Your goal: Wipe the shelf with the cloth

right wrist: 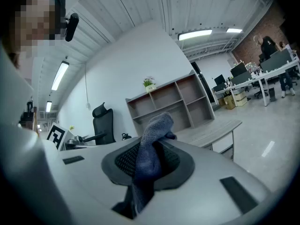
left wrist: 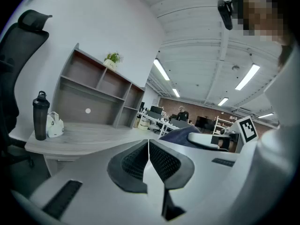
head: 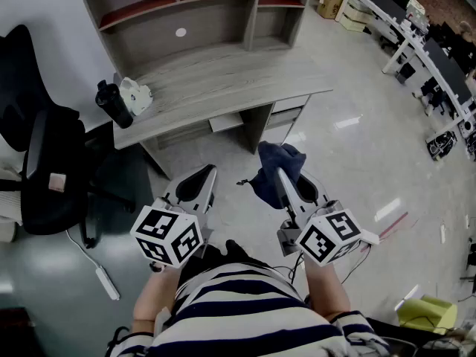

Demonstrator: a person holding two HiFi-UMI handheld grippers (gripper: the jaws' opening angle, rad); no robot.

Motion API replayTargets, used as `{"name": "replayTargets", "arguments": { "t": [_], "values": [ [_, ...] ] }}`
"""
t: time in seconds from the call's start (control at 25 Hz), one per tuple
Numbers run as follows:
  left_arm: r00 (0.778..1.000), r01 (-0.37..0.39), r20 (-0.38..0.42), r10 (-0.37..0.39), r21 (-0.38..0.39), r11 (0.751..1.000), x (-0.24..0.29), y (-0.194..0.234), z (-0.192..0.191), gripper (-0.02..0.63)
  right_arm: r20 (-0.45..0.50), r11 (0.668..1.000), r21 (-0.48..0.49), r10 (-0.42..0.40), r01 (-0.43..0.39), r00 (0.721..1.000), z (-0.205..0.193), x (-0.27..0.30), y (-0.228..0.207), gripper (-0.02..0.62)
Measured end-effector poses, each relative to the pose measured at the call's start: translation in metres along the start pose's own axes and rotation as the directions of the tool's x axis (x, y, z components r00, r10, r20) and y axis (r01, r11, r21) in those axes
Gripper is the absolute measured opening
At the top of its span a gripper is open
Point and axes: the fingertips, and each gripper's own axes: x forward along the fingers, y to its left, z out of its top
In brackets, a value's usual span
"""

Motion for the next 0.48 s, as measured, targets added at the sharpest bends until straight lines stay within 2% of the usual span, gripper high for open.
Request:
{"name": "replayTargets", "arguments": {
  "t": [0.32, 0.48],
  "values": [
    [1.0, -0.012, -0.014, 0.012, -0.008, 1.0, 0.017, -0.018, -0.01, 0.021, -0.021, 0.999, 0.017, 0.027, -0.027, 0.999, 0.001, -0.004, -0.022, 0.071],
    [0.999, -0.042, -0.02, 0.041, -0.014, 0.999, 0.019, -0.019, -0.017, 0.021, -0.035, 0.998, 0.028, 0.054, -0.053, 0.998, -0.002, -0.003, -0.033, 0.071]
  ]
}}
